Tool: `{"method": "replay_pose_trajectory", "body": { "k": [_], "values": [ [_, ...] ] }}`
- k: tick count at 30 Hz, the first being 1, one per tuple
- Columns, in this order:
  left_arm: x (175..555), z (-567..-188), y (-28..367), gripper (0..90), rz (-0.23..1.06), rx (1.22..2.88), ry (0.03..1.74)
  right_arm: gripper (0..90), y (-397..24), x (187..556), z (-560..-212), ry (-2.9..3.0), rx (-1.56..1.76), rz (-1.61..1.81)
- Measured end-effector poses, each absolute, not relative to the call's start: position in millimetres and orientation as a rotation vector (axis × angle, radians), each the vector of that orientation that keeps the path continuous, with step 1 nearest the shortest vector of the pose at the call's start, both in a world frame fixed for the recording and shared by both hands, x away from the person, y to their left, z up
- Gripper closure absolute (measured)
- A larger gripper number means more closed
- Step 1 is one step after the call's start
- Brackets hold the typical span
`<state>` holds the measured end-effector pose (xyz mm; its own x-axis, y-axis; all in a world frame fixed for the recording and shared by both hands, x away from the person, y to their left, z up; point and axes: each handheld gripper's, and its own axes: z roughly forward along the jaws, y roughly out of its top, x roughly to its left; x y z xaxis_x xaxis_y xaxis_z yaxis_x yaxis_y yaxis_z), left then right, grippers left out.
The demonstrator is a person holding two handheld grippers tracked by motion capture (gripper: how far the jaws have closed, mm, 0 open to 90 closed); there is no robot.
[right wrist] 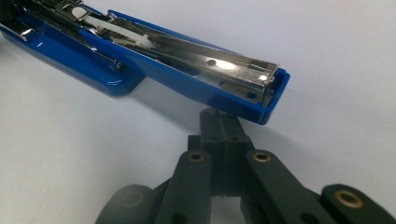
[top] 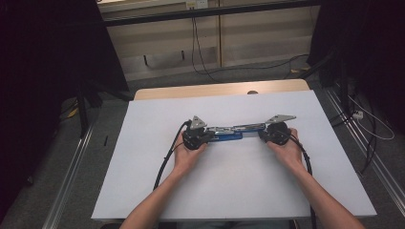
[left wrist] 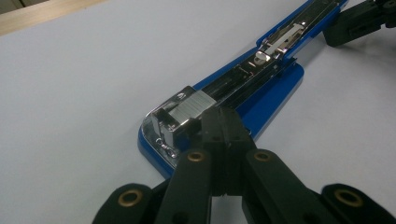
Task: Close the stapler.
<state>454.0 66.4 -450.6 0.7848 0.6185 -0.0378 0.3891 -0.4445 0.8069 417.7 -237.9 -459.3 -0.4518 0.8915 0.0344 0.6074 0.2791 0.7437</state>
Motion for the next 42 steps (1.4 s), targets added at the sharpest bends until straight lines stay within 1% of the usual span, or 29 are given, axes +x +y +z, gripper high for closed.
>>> {"method": "replay_pose_trajectory", "body": {
  "k": [42],
  "values": [
    [452.1, -451.4, 64.6, 90.0, 0.343, 2.088, 0.742, 90.0, -233.2, 417.9, -457.4, 2.119, 1.275, 1.132]
  ]
}}
